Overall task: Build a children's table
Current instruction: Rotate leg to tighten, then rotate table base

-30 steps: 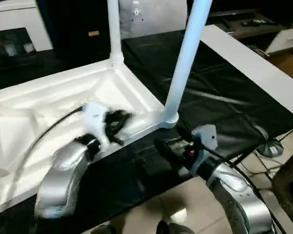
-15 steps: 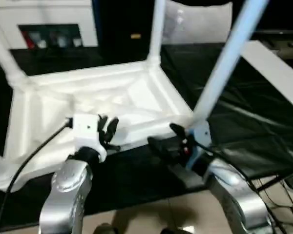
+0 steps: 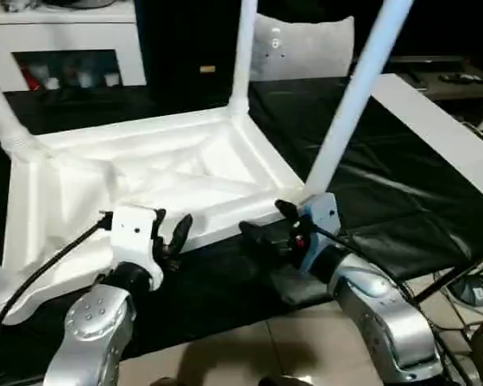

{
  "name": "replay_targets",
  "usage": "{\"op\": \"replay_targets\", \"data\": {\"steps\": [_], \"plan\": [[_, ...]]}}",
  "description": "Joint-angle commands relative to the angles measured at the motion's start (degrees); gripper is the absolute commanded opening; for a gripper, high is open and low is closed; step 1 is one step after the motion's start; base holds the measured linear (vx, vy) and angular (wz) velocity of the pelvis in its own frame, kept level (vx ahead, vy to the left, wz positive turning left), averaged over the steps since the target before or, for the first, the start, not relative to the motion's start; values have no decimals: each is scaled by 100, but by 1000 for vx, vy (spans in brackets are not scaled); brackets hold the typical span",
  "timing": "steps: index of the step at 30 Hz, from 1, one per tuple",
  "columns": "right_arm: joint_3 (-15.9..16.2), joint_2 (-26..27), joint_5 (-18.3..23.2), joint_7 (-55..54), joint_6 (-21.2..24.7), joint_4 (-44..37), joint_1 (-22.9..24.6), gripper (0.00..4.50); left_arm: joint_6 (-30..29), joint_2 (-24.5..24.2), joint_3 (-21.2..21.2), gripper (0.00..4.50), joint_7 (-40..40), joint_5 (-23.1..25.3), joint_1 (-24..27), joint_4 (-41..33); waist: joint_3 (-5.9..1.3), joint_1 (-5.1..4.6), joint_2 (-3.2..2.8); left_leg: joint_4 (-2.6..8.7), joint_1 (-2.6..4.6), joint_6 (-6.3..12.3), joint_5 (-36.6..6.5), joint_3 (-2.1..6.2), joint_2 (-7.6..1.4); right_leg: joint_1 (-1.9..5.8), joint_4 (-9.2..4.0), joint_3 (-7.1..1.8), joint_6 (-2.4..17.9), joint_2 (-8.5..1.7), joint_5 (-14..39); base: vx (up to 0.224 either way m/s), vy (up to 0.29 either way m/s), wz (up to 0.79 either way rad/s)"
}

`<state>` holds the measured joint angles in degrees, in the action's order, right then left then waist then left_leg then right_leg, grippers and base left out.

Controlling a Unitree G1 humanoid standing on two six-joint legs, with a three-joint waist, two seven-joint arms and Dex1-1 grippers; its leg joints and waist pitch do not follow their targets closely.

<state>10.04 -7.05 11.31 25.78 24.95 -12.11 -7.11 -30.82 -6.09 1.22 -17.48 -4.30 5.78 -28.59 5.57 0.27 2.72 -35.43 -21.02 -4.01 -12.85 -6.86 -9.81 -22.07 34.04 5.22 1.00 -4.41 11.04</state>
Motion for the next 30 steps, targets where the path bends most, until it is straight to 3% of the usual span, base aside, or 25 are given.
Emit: {"op": "replay_targets", "data": {"steps": [1, 3, 6, 7, 8, 9, 10, 11, 12, 13, 14, 15, 16, 17, 18, 19, 20, 21, 22, 23, 24, 26, 27, 29, 30], "plan": [[17, -87, -185, -71, -143, 77, -141, 450, -13, -60, -135, 286, -199, -152, 17, -121, -249, 13, -40, 607, -13, -58, -1715, 56, -302, 130, -545, -364, 358, -426, 2649, 0, 0, 0], [-1, -57, -173, -176, 116, 3, -151, 450, -27, 23, -101, 295, -94, -160, -2, -108, -258, 7, -45, 613, -19, -66, -1639, 53, -311, 137, -512, -364, 436, -401, 2444, 0, 0, 0], [76, -66, -118, -101, 224, -109, -152, 450, -62, 187, 6, 318, 129, -171, -74, -98, -323, 9, -70, 586, -36, -38, -1184, 34, -328, 189, -416, -374, 694, -389, 1548, 18, -3, 0], [183, -85, -206, -76, 124, -91, -155, 450, -39, 206, 27, 338, 162, -204, -125, -81, -300, 99, -46, 651, -371, 288, -828, 266, -158, 444, -299, -120, 791, -461, 1032, 55, -8, 0], [218, -74, -259, -98, 66, -72, -154, 450, -10, 205, 11, 342, 200, -175, -152, -65, -380, 22, -168, 554, -237, 625, -388, 446, -157, 377, -273, 56, 904, -341, 350, 0, 0, 0], [218, -74, -259, -98, 66, -72, -154, 450, -10, 205, 11, 342, 200, -175, -152, -65, -397, -21, -207, 518, -221, 764, -143, 544, -174, 387, -220, 122, 1020, -278, 79, 56, -33, 41], [225, -48, -283, -135, 35, -63, -154, 450, -63, 233, 5, 350, 312, -104, -207, -36, -403, -68, -329, 543, -104, 1111, 345, 803, -263, 352, -89, 233, 1268, -66, -101, 56, -33, 41], [228, -36, -295, -169, -12, -57, -154, 450, -159, 218, -28, 363, 418, -6, -258, -16, -379, -106, -361, 613, 6, 1390, 492, 998, -391, 269, 46, 302, 1391, 44, 167, 91, -57, 46], [174, 7, -284, -230, -187, -62, -126, 450, -229, 257, -24, 374, 495, 2, -314, 22, -374, -213, -331, 631, 157, 2200, 1102, 1284, -453, 131, 235, 248, 1499, 133, 845, 69, -92, 54], [103, 58, -112, -164, -201, -86, -86, 450, -261, 267, -33, 383, 534, 20, -358, 56, -319, -150, -288, 536, 197, 2671, 1267, 1119, -548, -9, 197, -28, 1622, -75, 749, 69, -92, 54], [50, 93, 25, -104, -200, -104, -56, 450, -266, 269, -40, 383, 546, 23, -383, 79, -264, -61, -100, 302, -299, 2173, 846, 740, -82, 271, -241, -379, 1519, -604, 203, 39, -138, 55], [20, 112, 81, -89, -191, -123, -42, 450, -259, 269, -46, 383, 545, 28, -381, 79, -282, 65, -37, 180, -366, 1773, 577, 560, 115, 400, -414, -318, 977, -823, 718, -11, -129, 25], [-233, 267, 512, -47, 22, -268, 59, 450, -210, 272, -93, 383, 541, 64, -348, 65, -294, 230, 85, 21, -291, 980, 182, 276, 70, 463, -617, -585, 305, -979, 2313, -11, -129, 25], [-295, 271, 611, -53, 125, -338, 93, 450, -188, 251, -142, 383, 542, 108, -305, 35, -294, 230, 85, 21, -291, 980, 182, 276, 70, 463, -617, -585, 305, -979, 2313, -36, -100, 1], [-324, 264, 660, -57, 190, -379, 112, 450, -176, 234, -175, 383, 545, 137, -277, 16, -240, 464, 98, -73, -321, 729, -49, 223, 8, 481, -702, -876, -10, -1113, 3214, -10, -68, -10], [-349, 260, 637, -125, 288, -418, 138, 450, -144, 179, -249, 391, 450, 76, -198, -36, -223, 523, -9, -3, -383, 672, 95, 254, -60, 567, -637, -793, 214, -1092, 3042, -10, -68, -10], [-371, 274, 643, -157, 329, -428, 146, 450, -140, 154, -275, 403, 422, 62, -175, -51, -218, 528, -44, 149, -325, 638, 174, 236, -125, 489, -618, -681, 438, -957, 2794, 0, 0, 0], [-397, 295, 651, -191, 363, -433, 155, 450, -143, 128, -302, 403, 405, 42, -157, -65, -258, 436, -157, 451, -187, 584, 427, 178, -232, 391, -411, -369, 824, -471, 1783, 0, 0, 0], [-495, 384, 762, -229, 334, -445, 151, 450, -117, 62, -363, 414, 324, -5, -118, -99, -313, 302, -210, 505, -17, 633, 336, 209, -374, 286, -243, -253, 935, -241, 863, 0, 0, 0], [-508, 371, 764, -234, 364, -458, 132, 450, -113, 49, -382, 421, 279, -45, -87, -125, -332, 244, -177, 537, 18, 579, 239, 237, -455, 300, -199, -235, 964, -212, 560, 6, 60, -2], [-487, 310, 692, -269, 361, -469, 107, 450, -105, 38, -394, 426, 259, -54, -57, -143, -334, 211, -217, 558, 34, 448, 55, 232, -477, 293, -178, -258, 1059, -241, 158, -6, 75, -4], [-260, -24, 238, -288, 348, -451, 30, 450, -51, 14, -402, 434, 177, -105, 16, -176, -291, 177, -197, 631, 4, 176, -636, 177, -423, 338, -235, -284, 1066, -294, 398, -18, 73, -6], [-152, -185, 32, -248, 257, -415, 1, 450, -7, -29, -426, 443, 103, -124, 51, -193, -276, 158, -155, 650, -3, 34, -996, 114, -381, 350, -306, -312, 971, -321, 779, -39, 63, -6], [-194, -334, -72, -230, 165, -283, -72, 450, -9, -193, -498, 443, -130, -221, 132, -239, -196, 111, -100, 670, 2, -128, -1818, 49, -314, 269, -450, -363, 633, -378, 2244, -19, 32, -3], [-194, -334, -72, -230, 165, -283, -72, 450, -9, -193, -498, 443, -130, -221, 132, -239, -200, 107, -94, 661, 1, -140, -1896, 48, -295, 255, -486, -371, 532, -397, 2570, -52, 13, -8]]}}
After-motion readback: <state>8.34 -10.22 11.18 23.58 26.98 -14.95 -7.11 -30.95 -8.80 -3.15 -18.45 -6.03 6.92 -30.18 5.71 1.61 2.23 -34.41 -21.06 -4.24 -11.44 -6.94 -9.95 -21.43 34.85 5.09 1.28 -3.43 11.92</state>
